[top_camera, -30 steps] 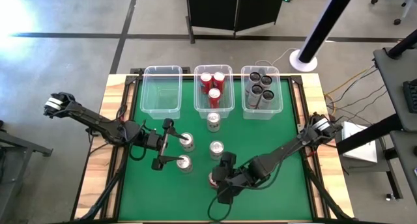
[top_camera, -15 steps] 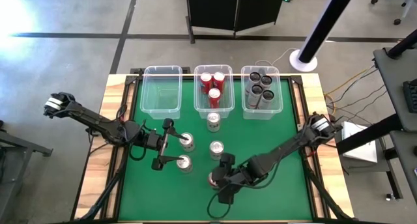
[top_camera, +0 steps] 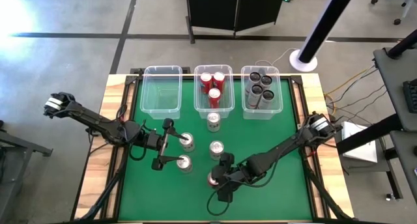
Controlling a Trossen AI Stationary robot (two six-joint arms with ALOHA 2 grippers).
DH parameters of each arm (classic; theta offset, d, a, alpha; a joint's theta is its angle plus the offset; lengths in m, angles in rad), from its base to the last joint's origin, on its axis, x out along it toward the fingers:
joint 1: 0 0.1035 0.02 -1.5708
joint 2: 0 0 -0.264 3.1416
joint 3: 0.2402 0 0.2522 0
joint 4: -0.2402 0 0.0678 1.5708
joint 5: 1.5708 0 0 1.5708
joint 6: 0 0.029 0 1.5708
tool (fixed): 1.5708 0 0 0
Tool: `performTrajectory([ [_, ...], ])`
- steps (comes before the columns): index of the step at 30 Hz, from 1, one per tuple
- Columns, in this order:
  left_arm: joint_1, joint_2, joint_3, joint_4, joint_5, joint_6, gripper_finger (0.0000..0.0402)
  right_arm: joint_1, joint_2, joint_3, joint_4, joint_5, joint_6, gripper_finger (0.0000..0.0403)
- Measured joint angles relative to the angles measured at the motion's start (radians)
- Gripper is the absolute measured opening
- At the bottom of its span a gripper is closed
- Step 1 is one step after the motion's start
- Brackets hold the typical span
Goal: Sort soda cans
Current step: Put the orange soda can into the top center transparent bin aligned with the other orange soda cans
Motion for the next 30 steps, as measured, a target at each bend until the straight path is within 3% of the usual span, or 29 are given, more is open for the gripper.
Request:
performTrajectory([
  [8, 0.0, 0.0, 0.0, 0.001, -0.009, 0.0, 0.0316, -0.008, 0.0, 0.002, 0.001, 0.006, -0.001, 0.029],
  [12, 0.0, 0.0, 0.0, 0.006, -0.018, 0.0, 0.0316, -0.01, -0.004, 0.046, -0.019, -0.047, -0.036, 0.029],
  [19, 0.0, 0.0, 0.0, 0.003, -0.019, 0.0, 0.0316, -0.014, -0.074, 0.206, -0.071, -0.02, -0.193, 0.029],
  [26, -0.002, -0.029, 0.001, -0.028, -0.019, -0.026, 0.0316, -0.067, -0.135, 0.303, -0.202, 0.207, -0.28, 0.029],
  [30, -0.004, -0.035, 0.001, -0.036, -0.018, -0.031, 0.0316, -0.15, -0.17, 0.304, -0.298, 0.354, -0.19, 0.029],
])
